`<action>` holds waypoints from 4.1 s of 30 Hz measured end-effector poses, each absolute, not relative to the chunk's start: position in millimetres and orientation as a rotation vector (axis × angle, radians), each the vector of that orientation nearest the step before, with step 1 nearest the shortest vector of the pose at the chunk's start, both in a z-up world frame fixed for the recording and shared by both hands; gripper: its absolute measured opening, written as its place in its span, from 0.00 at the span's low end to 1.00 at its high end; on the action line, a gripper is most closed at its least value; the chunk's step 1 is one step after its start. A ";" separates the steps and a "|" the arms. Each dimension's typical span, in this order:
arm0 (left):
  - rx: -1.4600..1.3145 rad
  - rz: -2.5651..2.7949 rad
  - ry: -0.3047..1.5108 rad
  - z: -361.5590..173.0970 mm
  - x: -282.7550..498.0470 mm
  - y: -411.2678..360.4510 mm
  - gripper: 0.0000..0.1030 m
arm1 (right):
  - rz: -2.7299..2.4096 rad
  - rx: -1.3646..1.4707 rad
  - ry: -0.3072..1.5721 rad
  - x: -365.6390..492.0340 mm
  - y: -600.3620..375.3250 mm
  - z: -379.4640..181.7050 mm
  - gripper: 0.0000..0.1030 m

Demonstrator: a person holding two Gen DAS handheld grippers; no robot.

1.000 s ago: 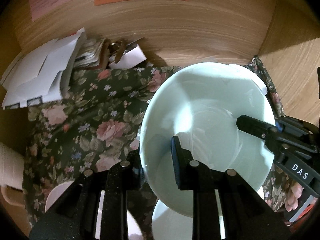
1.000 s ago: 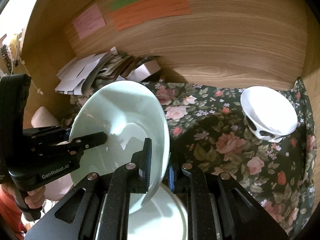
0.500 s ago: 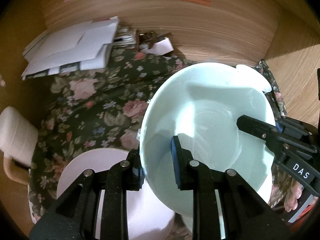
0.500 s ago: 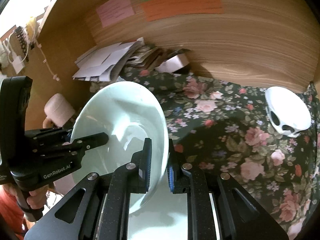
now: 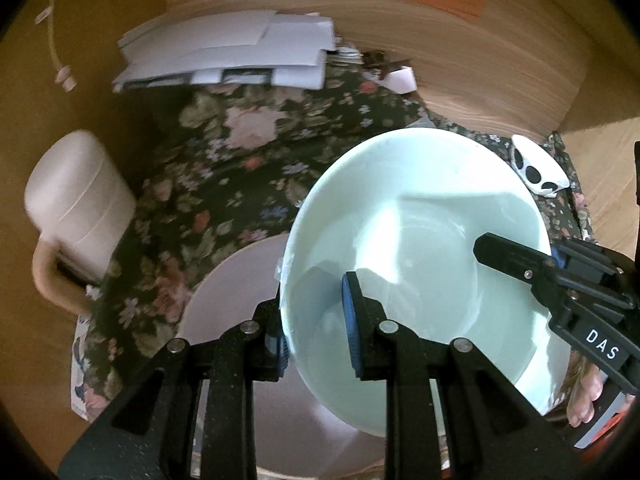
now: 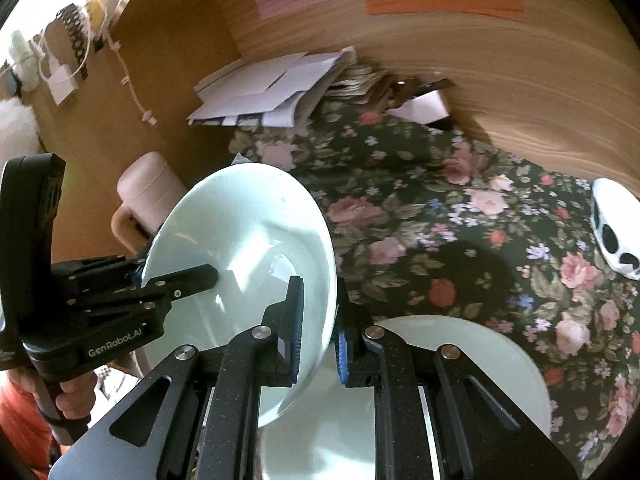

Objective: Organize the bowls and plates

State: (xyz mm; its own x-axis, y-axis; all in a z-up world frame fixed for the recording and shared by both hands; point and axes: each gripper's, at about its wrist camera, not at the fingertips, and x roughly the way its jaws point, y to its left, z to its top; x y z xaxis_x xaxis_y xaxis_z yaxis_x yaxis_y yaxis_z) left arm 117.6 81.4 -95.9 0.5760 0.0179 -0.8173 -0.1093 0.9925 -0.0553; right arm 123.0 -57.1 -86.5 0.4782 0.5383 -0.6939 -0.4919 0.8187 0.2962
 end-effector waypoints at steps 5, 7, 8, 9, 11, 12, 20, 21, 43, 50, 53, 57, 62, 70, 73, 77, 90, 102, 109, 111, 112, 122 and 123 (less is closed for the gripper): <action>-0.125 0.104 0.950 -95.1 107.0 99.8 0.22 | 0.657 0.040 0.880 118.7 -38.0 -90.1 0.12; -0.138 0.113 0.955 -96.8 103.3 106.4 0.22 | 0.665 0.033 0.885 117.6 -32.0 -91.2 0.12; -0.146 0.118 0.958 -98.2 101.4 110.0 0.22 | 0.671 0.030 0.889 116.9 -28.2 -92.4 0.12; -0.153 0.120 0.961 -99.3 99.5 112.5 0.22 | 0.676 0.027 0.893 116.5 -25.9 -93.3 0.12; -0.166 0.122 0.968 -102.0 96.2 118.1 0.22 | 0.684 0.024 0.902 115.2 -20.8 -95.5 0.12; -0.170 0.123 0.969 -102.7 94.7 119.6 0.22 | 0.686 0.022 0.905 114.9 -18.8 -96.3 0.12; -0.179 0.128 0.985 -110.0 87.1 128.1 0.22 | 0.694 0.008 0.931 112.4 -9.2 -103.4 0.12; -0.181 0.129 0.986 -110.4 86.8 128.8 0.22 | 0.693 0.005 0.932 112.2 -8.6 -104.2 0.12; -0.192 0.141 0.989 -114.1 91.3 127.1 0.22 | 0.663 -0.104 0.912 112.8 -6.9 -101.0 0.16; -0.178 0.156 0.972 -105.1 96.3 127.5 0.22 | 0.652 -0.110 0.871 112.1 -14.7 -94.4 0.19; -0.144 0.183 0.956 -100.2 99.6 126.0 0.24 | 0.654 -0.104 0.855 110.2 -20.2 -91.1 0.19; -0.057 0.233 0.878 -86.8 99.1 120.4 0.35 | 0.647 -0.090 0.831 109.0 -32.6 -84.4 0.20; -0.024 0.217 0.834 -71.8 99.3 104.6 0.44 | 0.607 -0.058 0.775 111.3 -58.6 -67.7 0.34; 0.003 0.105 0.758 -50.7 103.4 53.6 0.68 | 0.469 -0.040 0.683 115.7 -116.7 -42.9 0.53; 0.012 0.059 0.739 -45.9 109.1 33.5 0.68 | 0.405 -0.031 0.665 120.5 -142.9 -37.2 0.59; 0.013 -0.007 0.733 -44.6 126.7 7.7 0.79 | 0.311 -0.020 0.637 125.7 -178.2 -31.9 0.67; 0.007 -0.081 0.839 -58.3 214.2 -51.2 0.79 | 0.090 0.051 0.658 158.0 -280.0 -42.0 0.69; 0.074 -0.143 0.922 -66.9 285.2 -106.6 0.79 | -0.007 0.148 0.799 212.9 -341.3 -95.4 0.69; 0.067 -0.187 0.982 -77.3 324.9 -128.8 0.79 | -0.027 0.186 0.879 242.2 -351.2 -123.6 0.53; 0.078 -0.195 0.991 -80.5 332.0 -135.1 0.79 | -0.037 0.207 0.885 245.8 -355.0 -128.1 0.50; 0.083 -0.206 0.996 -82.4 335.5 -138.2 0.79 | -0.036 0.212 0.890 247.1 -356.2 -130.4 0.49; 0.119 -0.228 1.020 -99.6 354.2 -154.4 0.79 | -0.017 0.250 0.914 259.6 -356.5 -144.4 0.29; 0.121 -0.228 1.020 -100.7 354.8 -155.2 0.79 | -0.012 0.238 0.913 262.0 -353.2 -145.8 0.27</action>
State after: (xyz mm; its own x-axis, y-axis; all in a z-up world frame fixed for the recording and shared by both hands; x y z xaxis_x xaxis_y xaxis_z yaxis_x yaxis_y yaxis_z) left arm 354.8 -155.2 -100.7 0.5025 -0.1318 -0.8545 0.2446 0.9696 -0.0057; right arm 262.0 -353.2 -145.8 0.6133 0.0906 -0.7846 0.1111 0.9736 0.1993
